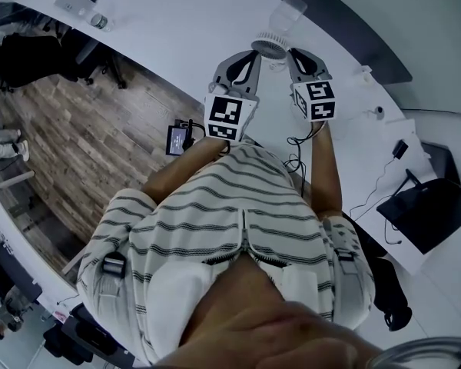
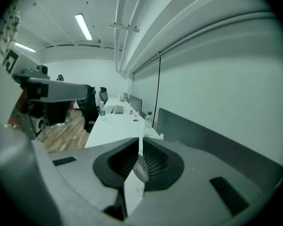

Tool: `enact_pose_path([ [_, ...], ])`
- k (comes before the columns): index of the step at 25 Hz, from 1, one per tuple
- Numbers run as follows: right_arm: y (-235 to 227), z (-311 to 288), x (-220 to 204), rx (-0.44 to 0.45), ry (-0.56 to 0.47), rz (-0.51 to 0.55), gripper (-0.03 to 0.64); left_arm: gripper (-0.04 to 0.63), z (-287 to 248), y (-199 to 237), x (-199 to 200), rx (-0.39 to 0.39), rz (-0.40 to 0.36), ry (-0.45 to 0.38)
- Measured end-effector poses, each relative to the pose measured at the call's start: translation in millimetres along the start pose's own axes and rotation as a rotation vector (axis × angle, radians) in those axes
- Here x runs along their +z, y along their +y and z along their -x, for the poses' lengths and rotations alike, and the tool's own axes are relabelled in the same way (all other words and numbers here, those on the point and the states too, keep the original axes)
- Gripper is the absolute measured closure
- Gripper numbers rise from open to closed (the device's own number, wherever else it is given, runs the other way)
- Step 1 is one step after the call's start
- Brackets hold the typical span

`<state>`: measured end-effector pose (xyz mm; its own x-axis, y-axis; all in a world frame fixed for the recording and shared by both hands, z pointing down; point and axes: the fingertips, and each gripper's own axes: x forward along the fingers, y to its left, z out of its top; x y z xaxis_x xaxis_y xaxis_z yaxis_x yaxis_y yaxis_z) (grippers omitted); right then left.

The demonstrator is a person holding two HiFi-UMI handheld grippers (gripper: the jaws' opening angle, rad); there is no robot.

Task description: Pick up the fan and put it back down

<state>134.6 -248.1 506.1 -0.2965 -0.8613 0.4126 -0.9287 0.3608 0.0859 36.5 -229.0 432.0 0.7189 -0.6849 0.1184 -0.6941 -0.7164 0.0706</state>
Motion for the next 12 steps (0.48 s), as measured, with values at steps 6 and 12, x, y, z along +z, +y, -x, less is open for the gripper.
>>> enact_pose_path([
  [6, -5.9, -15.8, -26.9, 0.089, 0.111, 0.087, 0.512, 0.588, -2.2, -0.5, 2.2, -0.01, -0.003, -0.003],
  [12, -6.3, -33.5, -48.3, 0.217, 0.186, 0.2, 0.474, 0.588, -2.0, -2.4, 0.4, -0.009, -0.01, 0.003],
])
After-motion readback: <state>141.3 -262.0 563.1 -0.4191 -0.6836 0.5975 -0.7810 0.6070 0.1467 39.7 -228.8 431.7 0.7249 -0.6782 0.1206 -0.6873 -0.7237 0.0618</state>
